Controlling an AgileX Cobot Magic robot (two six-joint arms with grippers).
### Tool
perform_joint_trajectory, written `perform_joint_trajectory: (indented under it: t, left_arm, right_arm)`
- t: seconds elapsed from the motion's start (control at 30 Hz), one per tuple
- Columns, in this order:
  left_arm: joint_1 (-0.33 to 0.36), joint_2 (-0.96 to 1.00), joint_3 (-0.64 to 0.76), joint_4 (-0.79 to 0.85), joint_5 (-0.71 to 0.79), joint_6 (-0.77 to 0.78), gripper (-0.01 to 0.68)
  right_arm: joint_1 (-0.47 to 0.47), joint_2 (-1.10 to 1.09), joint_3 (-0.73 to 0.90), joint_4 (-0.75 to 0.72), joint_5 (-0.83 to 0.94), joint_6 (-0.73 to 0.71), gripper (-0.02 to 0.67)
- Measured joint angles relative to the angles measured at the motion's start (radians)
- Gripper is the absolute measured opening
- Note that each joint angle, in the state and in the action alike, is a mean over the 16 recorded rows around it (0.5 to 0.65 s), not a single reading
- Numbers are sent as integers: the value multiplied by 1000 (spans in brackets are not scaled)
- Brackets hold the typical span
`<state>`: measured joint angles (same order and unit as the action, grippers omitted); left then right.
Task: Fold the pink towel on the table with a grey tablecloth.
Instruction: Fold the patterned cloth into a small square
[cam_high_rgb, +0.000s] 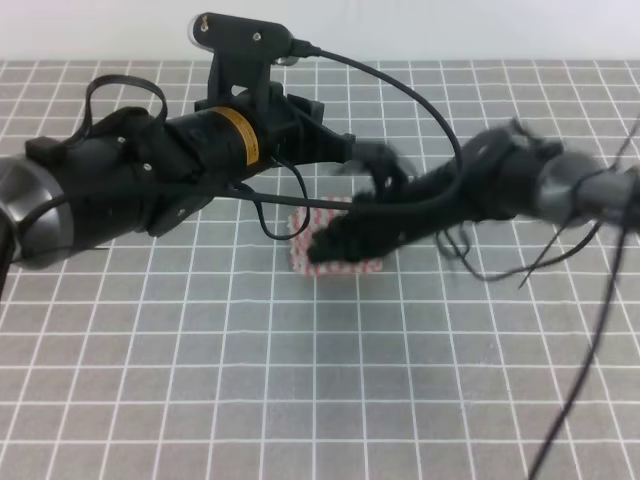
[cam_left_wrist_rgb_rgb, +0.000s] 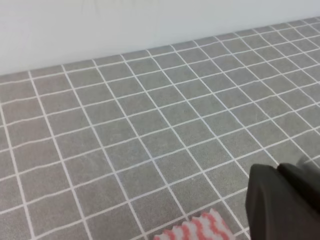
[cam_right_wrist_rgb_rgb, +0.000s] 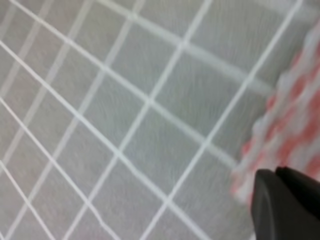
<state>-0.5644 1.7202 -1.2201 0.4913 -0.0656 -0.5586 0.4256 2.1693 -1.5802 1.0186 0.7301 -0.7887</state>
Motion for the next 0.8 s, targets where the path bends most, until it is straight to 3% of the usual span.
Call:
perform_joint_trajectory:
  t: [0.47, 0.8]
  left_arm:
    - [0, 2, 0, 4, -13, -6, -1]
    - [0, -75, 8, 34, 3, 2, -1]
  right_arm:
    - [-46, -24, 5, -137, -32, 8, -15]
    - [-46, -110, 5, -124, -20, 0, -15]
